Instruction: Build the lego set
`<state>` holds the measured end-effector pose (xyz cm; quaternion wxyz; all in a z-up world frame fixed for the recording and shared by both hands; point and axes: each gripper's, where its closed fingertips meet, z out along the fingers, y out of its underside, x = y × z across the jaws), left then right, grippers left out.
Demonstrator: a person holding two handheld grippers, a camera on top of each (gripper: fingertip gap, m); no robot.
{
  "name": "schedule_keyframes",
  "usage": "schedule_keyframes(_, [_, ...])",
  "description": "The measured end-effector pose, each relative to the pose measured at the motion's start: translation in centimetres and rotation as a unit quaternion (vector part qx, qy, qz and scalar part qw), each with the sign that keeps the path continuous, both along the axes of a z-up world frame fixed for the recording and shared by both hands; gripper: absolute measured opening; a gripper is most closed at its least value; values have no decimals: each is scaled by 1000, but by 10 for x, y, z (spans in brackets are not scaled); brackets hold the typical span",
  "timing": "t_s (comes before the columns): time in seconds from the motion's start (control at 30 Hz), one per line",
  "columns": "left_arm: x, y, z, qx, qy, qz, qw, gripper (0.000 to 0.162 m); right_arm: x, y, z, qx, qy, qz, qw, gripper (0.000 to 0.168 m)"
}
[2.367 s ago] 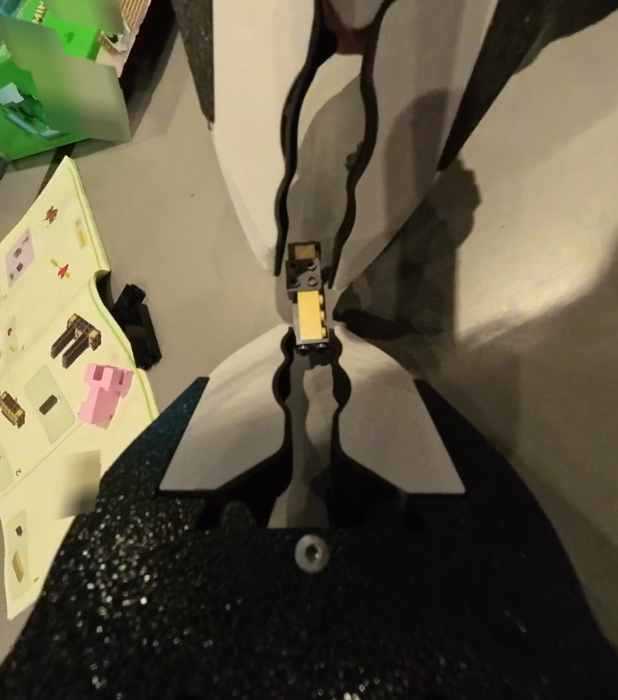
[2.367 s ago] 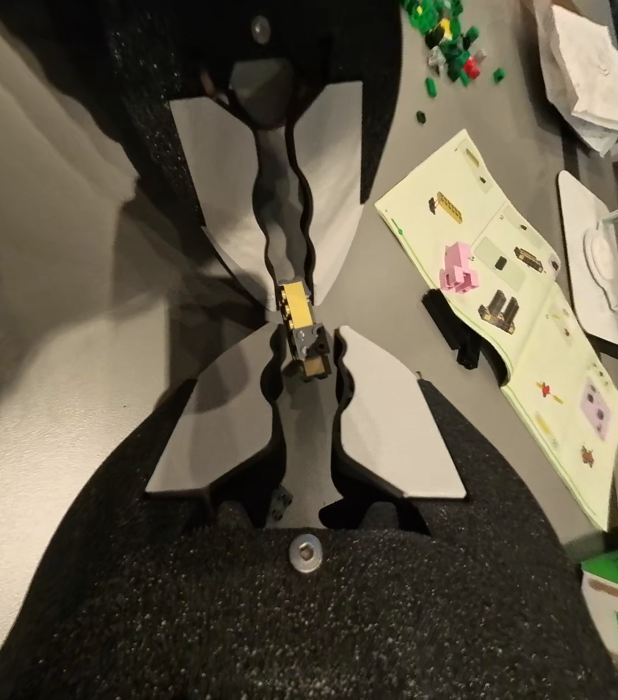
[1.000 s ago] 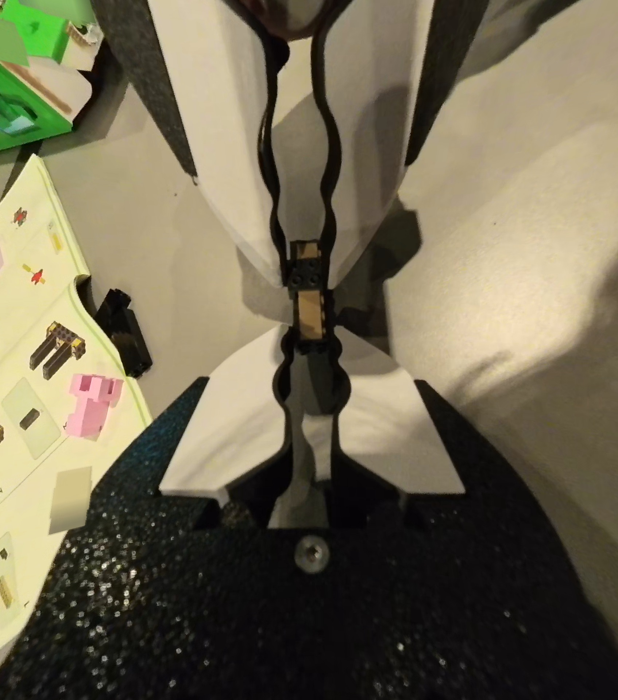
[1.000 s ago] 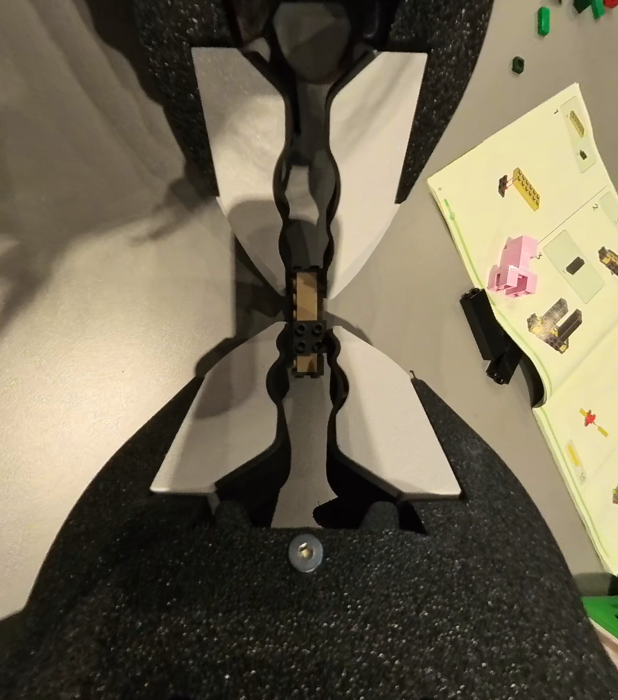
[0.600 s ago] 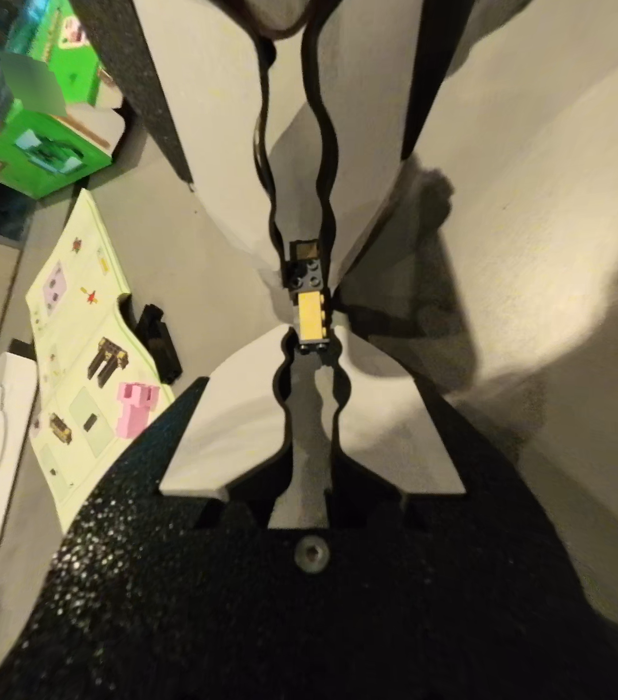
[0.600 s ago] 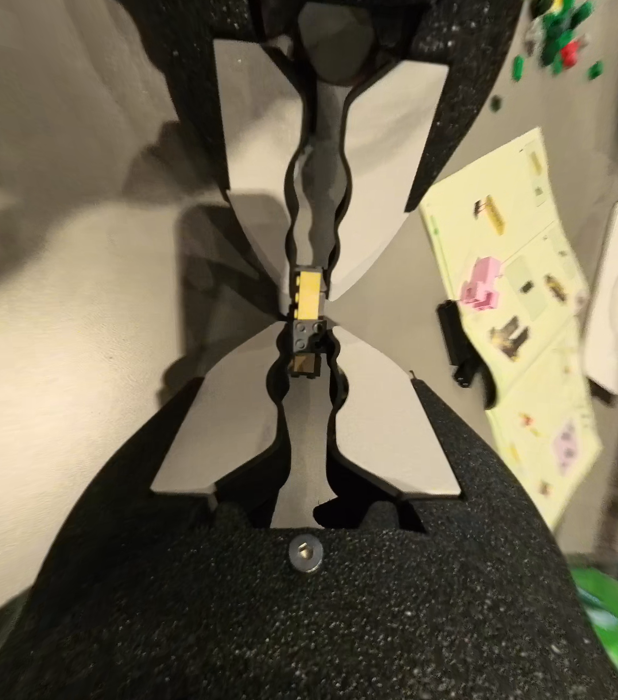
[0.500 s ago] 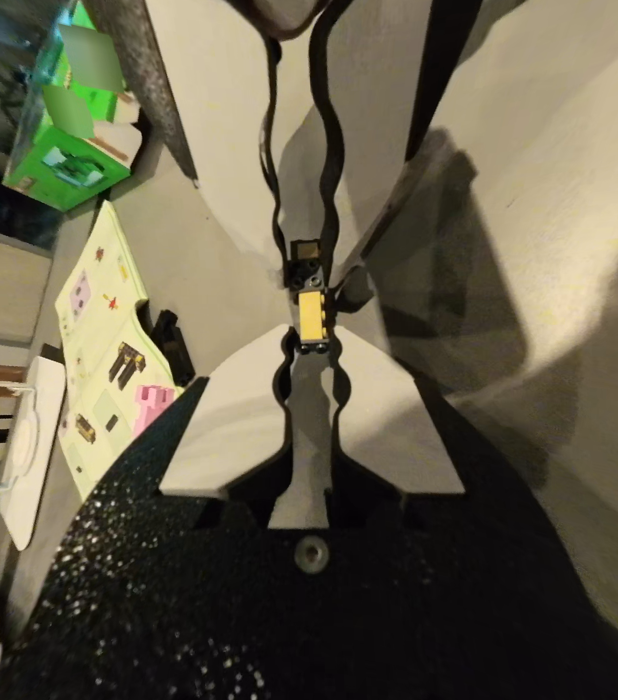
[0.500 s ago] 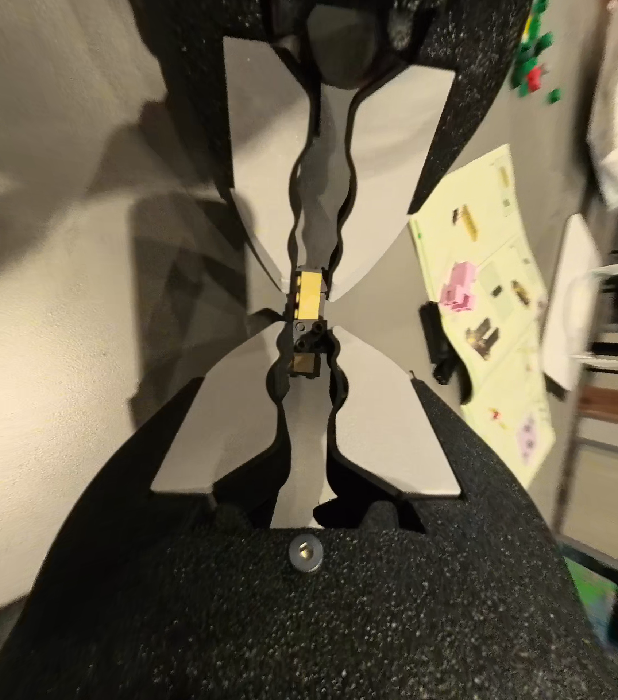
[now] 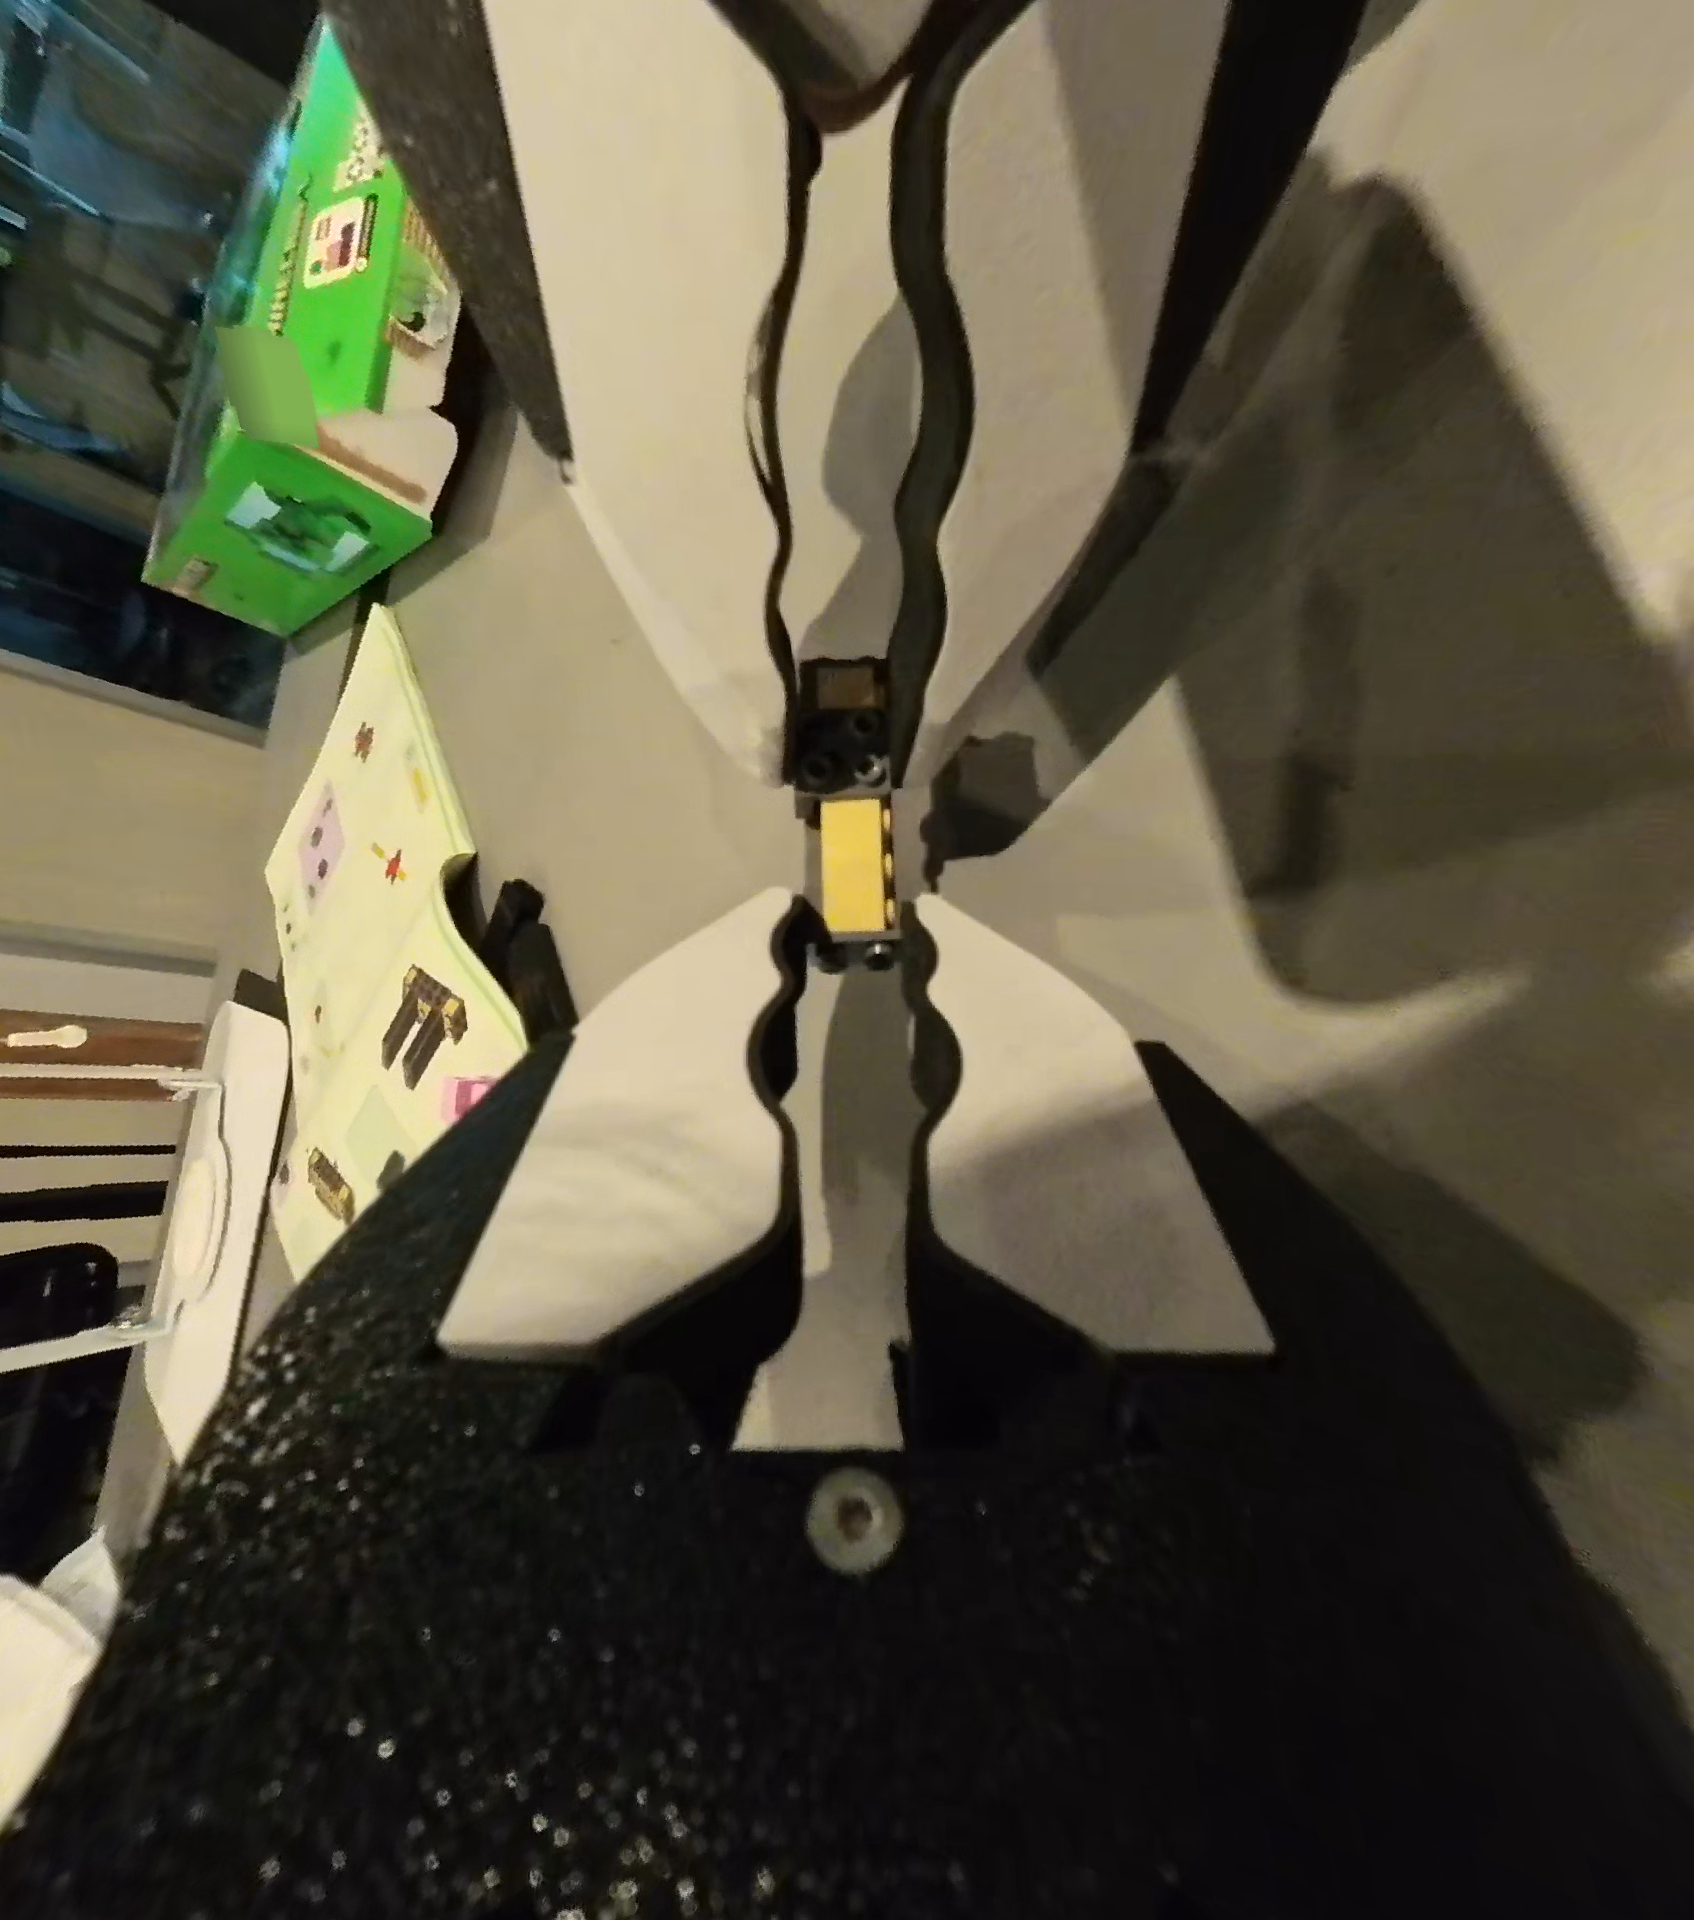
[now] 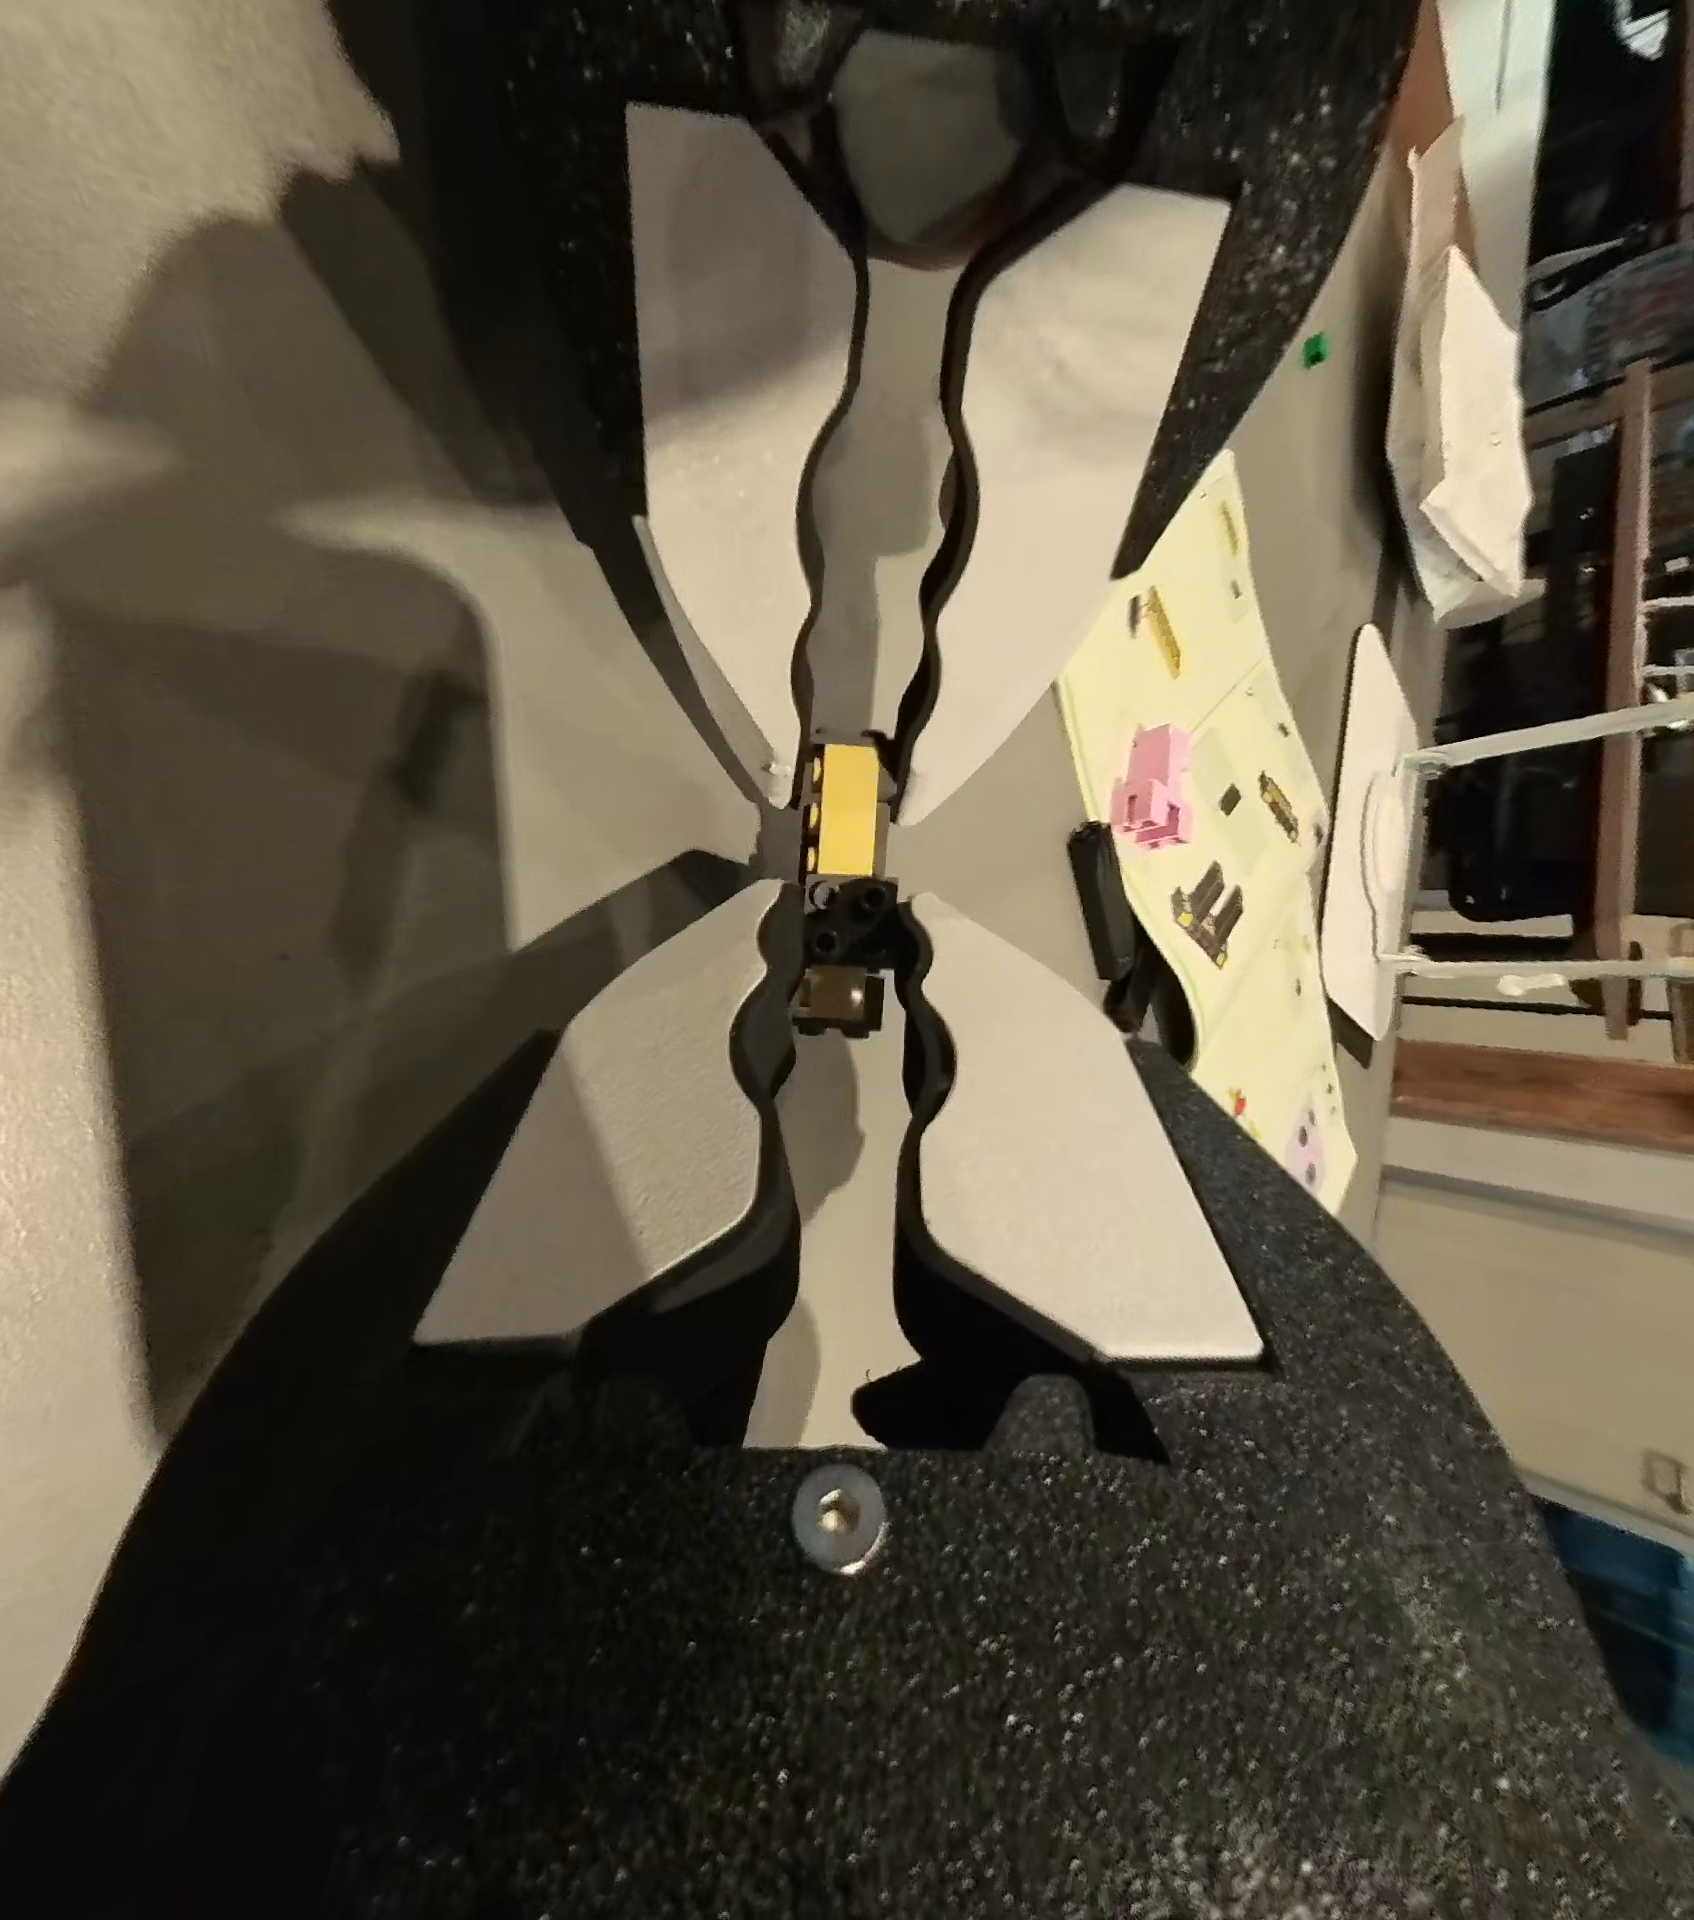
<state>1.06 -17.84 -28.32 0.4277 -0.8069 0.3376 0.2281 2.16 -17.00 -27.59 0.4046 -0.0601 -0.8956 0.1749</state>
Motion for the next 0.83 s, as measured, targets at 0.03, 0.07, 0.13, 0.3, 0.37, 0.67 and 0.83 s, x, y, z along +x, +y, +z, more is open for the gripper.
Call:
schedule_keyframes(0.03, [0, 0, -1, -2, -1, 0, 1000, 17, 0, 0, -1, 2, -4, 0, 1000, 16])
schedule_keyframes(0.07, [0, 0, -1, -3, -1, 0, 1000, 17, 0, 0, -1, 3, -8, 0, 1000, 16])
schedule_keyframes(0.13, [1, 0, -2, -5, -5, 0, 1000, 17, 0, 0, -2, 5, -17, 1, 1000, 16])
schedule_keyframes(0.3, [1, 0, -3, -10, -16, 0, 1000, 17, 0, 0, -3, 17, -36, 8, 999, 16])
schedule_keyframes(0.37, [1, 0, -4, -11, -16, 1, 1000, 17, 0, 0, -3, 27, -38, 14, 999, 16])
schedule_keyframes(0.67, [-3, 0, -1, -1, -4, 10, 1000, 17, -3, 0, -1, 30, -13, 27, 999, 16])
schedule_keyframes(0.83, [-2, 0, -2, -5, -11, 10, 1000, 17, -2, 0, -2, 2, -51, 15, 999, 16])
